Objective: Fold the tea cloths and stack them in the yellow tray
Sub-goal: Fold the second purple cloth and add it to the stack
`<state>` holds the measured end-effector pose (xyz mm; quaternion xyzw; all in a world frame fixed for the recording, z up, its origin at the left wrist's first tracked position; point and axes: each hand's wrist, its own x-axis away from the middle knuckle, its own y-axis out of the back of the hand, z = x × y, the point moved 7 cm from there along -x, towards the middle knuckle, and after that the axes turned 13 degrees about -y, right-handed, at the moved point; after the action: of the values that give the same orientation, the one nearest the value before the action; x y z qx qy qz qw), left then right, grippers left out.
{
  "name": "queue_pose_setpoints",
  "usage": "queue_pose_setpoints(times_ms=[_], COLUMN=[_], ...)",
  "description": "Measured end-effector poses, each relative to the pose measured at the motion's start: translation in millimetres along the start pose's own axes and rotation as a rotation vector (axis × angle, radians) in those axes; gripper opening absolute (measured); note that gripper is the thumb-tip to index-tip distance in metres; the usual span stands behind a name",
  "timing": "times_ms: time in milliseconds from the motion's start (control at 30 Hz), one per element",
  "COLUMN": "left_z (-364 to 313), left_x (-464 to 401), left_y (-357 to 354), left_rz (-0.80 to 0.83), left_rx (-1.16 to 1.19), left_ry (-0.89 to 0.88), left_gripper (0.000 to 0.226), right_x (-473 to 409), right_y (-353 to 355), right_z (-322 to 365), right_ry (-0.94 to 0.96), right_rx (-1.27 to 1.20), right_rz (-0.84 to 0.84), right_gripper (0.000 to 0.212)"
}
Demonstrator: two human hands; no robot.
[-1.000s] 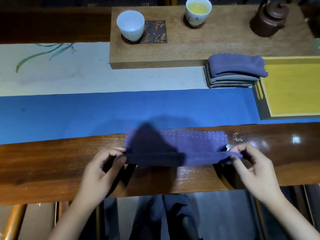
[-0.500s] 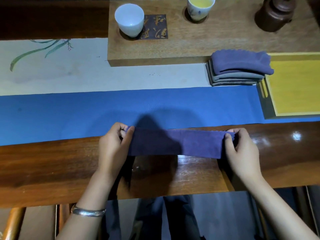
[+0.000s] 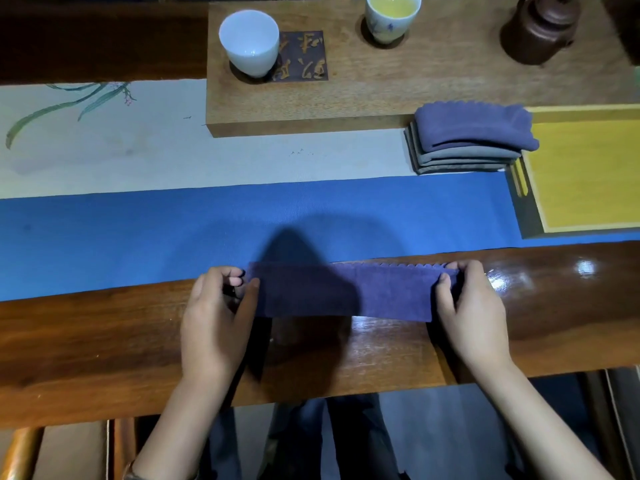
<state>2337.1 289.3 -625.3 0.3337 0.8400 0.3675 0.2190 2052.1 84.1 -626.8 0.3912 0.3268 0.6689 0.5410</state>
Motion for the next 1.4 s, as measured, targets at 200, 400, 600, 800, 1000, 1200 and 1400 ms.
queue_pose_setpoints(times_ms=[200, 400, 600, 800, 1000, 1200, 1400], left_z=[9.2, -21.3, -18.7, -22.5, -33.0, -48.9, -76.1], left_x=[11.9, 1.4, 6.5, 8.3, -1.4, -7.2, -10.8], left_y=[0.6, -21.6, -27.8, -17.3, -13.5, -12.5, -19.9], left_rz=[0.079, 0.096, 0.024, -0.041, -0.004, 0.021, 0.024], left_rx=[-0.045, 0.075, 0.294, 0.307, 0.255, 0.302, 0.461], left_ry=[0.201, 0.179, 0.305, 0.233, 0.121, 0.048, 0.067], left_gripper=[0.036, 0.036, 0.047, 0.061, 0.046, 0.046, 0.051], right_x=[0.3, -0.1, 0.3, 9.0, 42.1, 66.1, 64.0], right_y=[-1.3, -3.3, -4.0, 2.5, 23.9, -9.9, -48.6], right_z=[-0.4, -1.1, -1.2, 1.8, 26.8, 60.6, 63.1], right_ry=[-0.009, -0.019, -0.037, -0.041, -0.013, -0.025, -0.248], right_rx=[-0.004, -0.023, -0.021, -0.107, -0.361, -0.537, -0.661], right_rz=[-0.018, -0.035, -0.023, -0.020, -0.096, 0.201, 0.463], right_gripper=[0.011, 0.010, 0.012, 0.022, 0.022, 0.017, 0.042])
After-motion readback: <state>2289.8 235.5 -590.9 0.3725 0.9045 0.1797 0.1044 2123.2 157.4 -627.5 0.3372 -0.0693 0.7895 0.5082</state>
